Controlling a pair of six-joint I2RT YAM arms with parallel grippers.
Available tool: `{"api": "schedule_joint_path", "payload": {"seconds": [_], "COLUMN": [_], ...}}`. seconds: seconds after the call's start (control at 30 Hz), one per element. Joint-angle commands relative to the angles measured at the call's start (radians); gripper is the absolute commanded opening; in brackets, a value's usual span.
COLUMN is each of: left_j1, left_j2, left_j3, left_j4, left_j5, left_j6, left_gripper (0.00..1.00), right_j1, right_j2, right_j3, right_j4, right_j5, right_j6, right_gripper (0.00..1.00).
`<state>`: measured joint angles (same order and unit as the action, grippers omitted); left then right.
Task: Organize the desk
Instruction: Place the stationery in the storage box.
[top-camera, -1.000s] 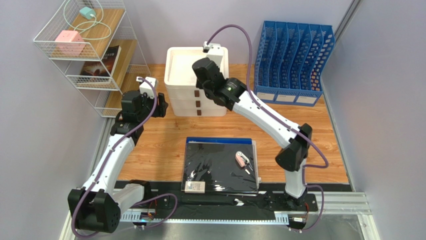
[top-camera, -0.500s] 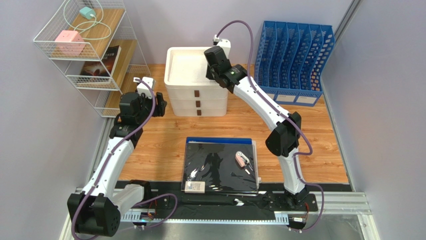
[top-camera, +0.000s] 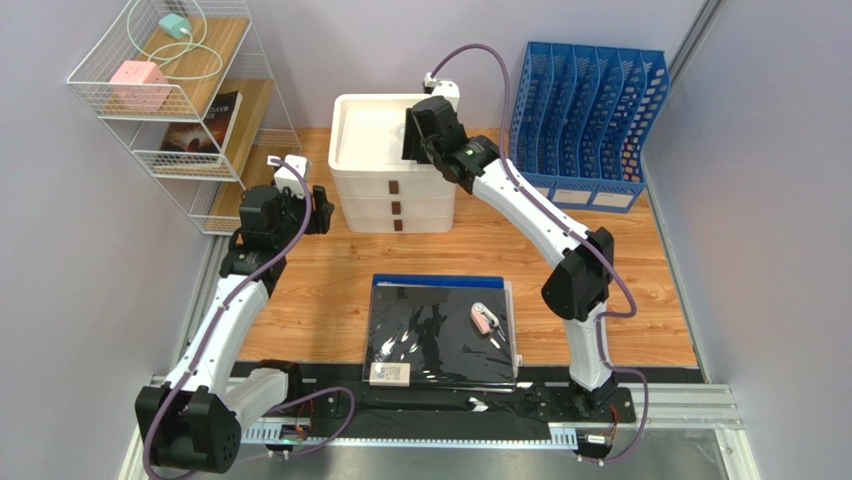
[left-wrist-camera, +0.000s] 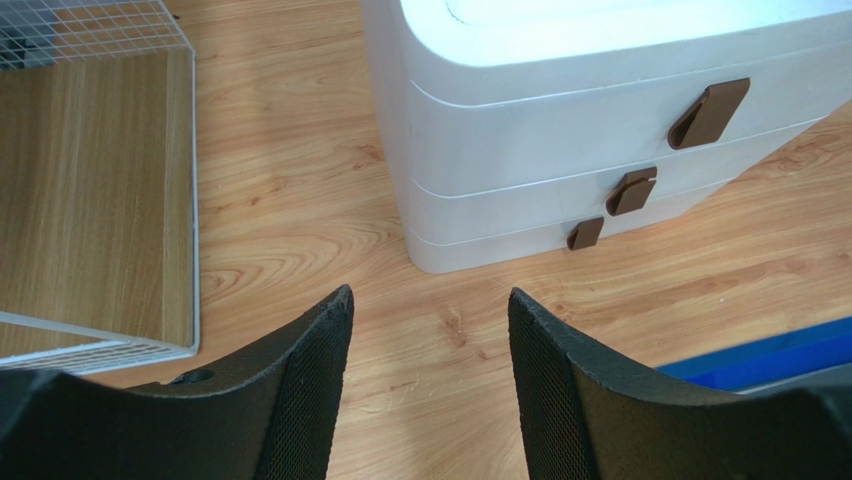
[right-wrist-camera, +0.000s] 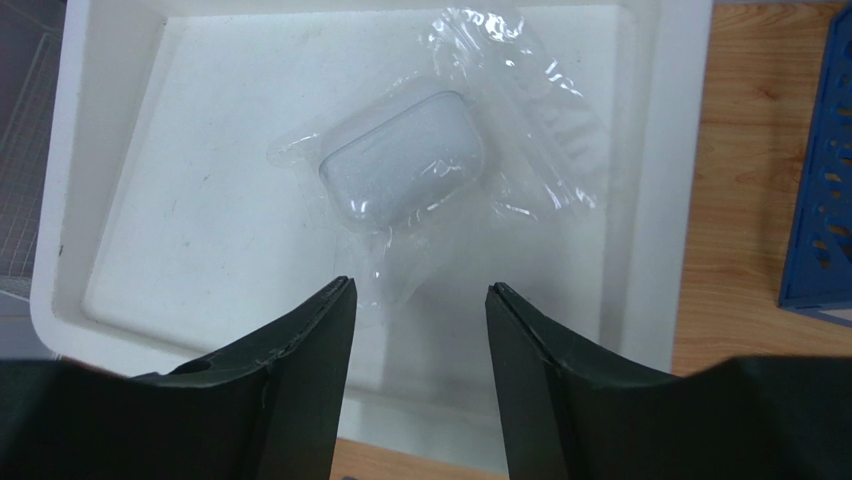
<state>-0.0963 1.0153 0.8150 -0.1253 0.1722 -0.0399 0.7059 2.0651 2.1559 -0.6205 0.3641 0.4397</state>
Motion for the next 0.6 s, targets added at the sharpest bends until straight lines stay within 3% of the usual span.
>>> {"api": "schedule_joint_path", "payload": {"seconds": [0.0,0.2,0.23,0.3,0.43,0.47,0.57], "left_j1": [0.004,0.004,0.004,0.004,0.004,0.004,0.004], "left_j2": [-0.014,-0.011,-0.014,-0.018,-0.024,-0.023,-0.015], "left_j3": [-0.008,-0.008,-0.01,-0.013,-0.016,-0.014,-0.013], "left_j4": [0.055,0.055,0.056,0.059,0.061,0.064,0.067], "left_j5": [-0.007,-0.01,-0.014,-0.02,-0.013,-0.014,-0.013], "left_j6": [-0.011,-0.011,-0.009,-0.009,-0.011,-0.012,-0.011], "left_gripper": [0.64,0.64,0.64,0.64,0.64,0.64,0.64], "right_j1": [0.023,0.154,0.185,0.271,0.348,0.366,0.411], "right_j2": [-0.205,-0.417,-0.448,-0.543,-0.698,-0.755,-0.882], "right_j3": [-0.086,-0.266,-0.316,-0.479,-0.859,-1.015,-1.238], "right_j4": [0.125,0.13,0.128,0.099,0.076,0.046,0.085], "right_j5": [0.012,0.117,0.2,0.315,0.436,0.458,0.493], "right_j6": [-0.033,-0.09,-0.084,-0.052,0.155,0.274,0.481], "right_gripper": [0.54,0.61,0.62,0.74,0.79,0.79,0.81]}}
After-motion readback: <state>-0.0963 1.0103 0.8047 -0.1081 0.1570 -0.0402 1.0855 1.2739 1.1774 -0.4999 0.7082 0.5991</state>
